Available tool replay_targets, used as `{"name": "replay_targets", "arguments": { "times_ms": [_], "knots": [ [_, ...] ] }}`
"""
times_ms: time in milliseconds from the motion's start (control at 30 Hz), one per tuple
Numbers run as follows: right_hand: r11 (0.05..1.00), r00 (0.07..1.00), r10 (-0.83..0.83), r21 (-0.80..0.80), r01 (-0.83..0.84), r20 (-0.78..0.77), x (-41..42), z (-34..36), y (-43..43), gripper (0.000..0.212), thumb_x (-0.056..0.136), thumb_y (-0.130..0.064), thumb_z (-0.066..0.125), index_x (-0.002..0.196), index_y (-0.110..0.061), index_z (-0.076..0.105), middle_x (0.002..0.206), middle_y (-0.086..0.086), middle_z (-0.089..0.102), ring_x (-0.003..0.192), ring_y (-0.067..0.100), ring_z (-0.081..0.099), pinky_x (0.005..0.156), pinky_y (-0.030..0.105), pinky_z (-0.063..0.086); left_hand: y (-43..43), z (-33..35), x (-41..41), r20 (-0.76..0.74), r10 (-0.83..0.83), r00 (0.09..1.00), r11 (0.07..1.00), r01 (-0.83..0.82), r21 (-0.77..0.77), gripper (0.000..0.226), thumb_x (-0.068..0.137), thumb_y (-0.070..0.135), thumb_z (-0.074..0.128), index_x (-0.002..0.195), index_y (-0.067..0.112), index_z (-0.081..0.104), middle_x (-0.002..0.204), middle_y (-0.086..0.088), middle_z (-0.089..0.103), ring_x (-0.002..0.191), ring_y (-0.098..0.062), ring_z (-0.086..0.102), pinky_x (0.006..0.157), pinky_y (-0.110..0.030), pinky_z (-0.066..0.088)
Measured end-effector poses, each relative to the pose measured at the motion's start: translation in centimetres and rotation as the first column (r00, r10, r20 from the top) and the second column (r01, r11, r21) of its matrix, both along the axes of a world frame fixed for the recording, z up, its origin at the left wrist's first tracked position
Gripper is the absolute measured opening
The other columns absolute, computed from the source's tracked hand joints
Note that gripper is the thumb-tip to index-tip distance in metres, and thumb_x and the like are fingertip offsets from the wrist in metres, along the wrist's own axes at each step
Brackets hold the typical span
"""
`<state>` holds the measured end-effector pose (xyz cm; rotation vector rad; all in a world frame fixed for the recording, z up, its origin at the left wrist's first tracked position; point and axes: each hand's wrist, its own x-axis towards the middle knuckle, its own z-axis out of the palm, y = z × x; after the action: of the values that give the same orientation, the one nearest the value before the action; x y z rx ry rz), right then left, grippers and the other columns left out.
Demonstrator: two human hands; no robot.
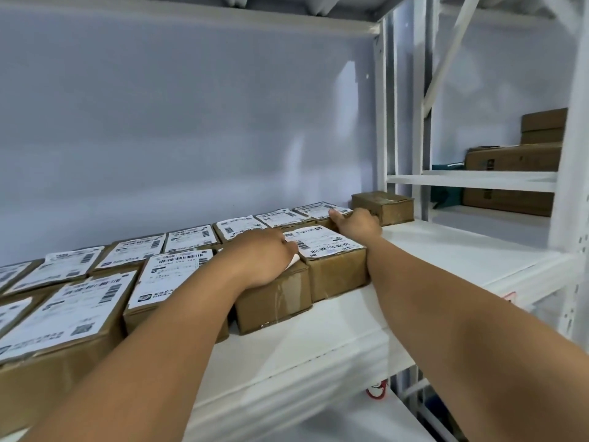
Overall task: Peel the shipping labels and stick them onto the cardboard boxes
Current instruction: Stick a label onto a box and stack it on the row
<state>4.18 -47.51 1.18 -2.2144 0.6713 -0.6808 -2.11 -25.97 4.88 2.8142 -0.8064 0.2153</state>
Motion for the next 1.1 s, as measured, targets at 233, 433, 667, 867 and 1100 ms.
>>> {"name": "replay_targets", "arguments": {
  "times_ms": [233,433,667,867,1100],
  "knots": [
    [0.991,0.990,0.091,0.089,-0.100,0.105,0.0,-0.1,-0.1,0.067,0.093,-0.044,0.055,0.145,-0.009,0.032,0.144,0.011,0.045,0.135,0.030,0.038,0.105,0.034,0.033,0.4,0.4,-0.6,-0.105,-0.104,0.989,0.991,0.094,-0.096,0.054,0.095,0.047,0.040,0.145,0.030,0.029,0.148,0.006,0.037,0.134,-0.016,0.035,0.102,-0.027,0.029],
    [0.991,0.989,0.123,0.045,-0.127,0.086,-0.1,-0.2,-0.2,0.062,0.091,-0.035,0.060,0.144,-0.012,0.037,0.144,0.005,0.046,0.133,0.024,0.041,0.103,0.028,0.033,0.4,0.5,-1.8,-0.091,-0.181,0.979,0.982,0.184,0.033,0.061,0.090,0.065,0.026,0.140,0.032,0.038,0.149,0.008,0.035,0.136,-0.015,0.032,0.106,-0.029,0.027],
    [0.981,0.986,0.099,0.151,-0.118,0.133,0.1,-0.4,-0.3,0.068,0.085,-0.029,0.063,0.145,-0.018,0.032,0.143,0.011,0.044,0.130,0.027,0.042,0.099,0.030,0.037,0.4,0.6,-2.0,-0.137,-0.179,0.974,0.984,0.179,-0.012,0.073,0.078,0.073,0.042,0.141,0.035,0.036,0.149,0.011,0.033,0.134,-0.012,0.033,0.093,-0.023,0.027],
    [0.988,0.977,0.015,0.150,-0.048,0.214,-0.2,-0.2,-0.9,0.052,0.088,-0.021,0.055,0.138,-0.016,0.043,0.138,0.012,0.048,0.119,0.025,0.051,0.088,0.027,0.036,0.5,0.7,-2.4,-0.132,-0.182,0.974,0.983,0.182,-0.008,0.071,0.078,0.071,0.045,0.138,0.035,0.039,0.147,0.011,0.036,0.131,-0.012,0.036,0.087,-0.021,0.026],
    [0.907,0.992,-0.121,-0.403,0.119,0.021,-0.8,1.4,-3.4,0.042,0.092,-0.026,0.048,0.132,-0.016,0.046,0.134,0.018,0.043,0.125,0.038,0.036,0.096,0.042,0.039,0.5,0.5,-1.9,-0.094,-0.249,0.964,0.966,0.240,-0.092,0.084,0.081,0.070,0.011,0.114,0.011,0.061,0.121,-0.003,0.055,0.117,-0.017,0.047,0.103,-0.035,0.035]
  ]
}}
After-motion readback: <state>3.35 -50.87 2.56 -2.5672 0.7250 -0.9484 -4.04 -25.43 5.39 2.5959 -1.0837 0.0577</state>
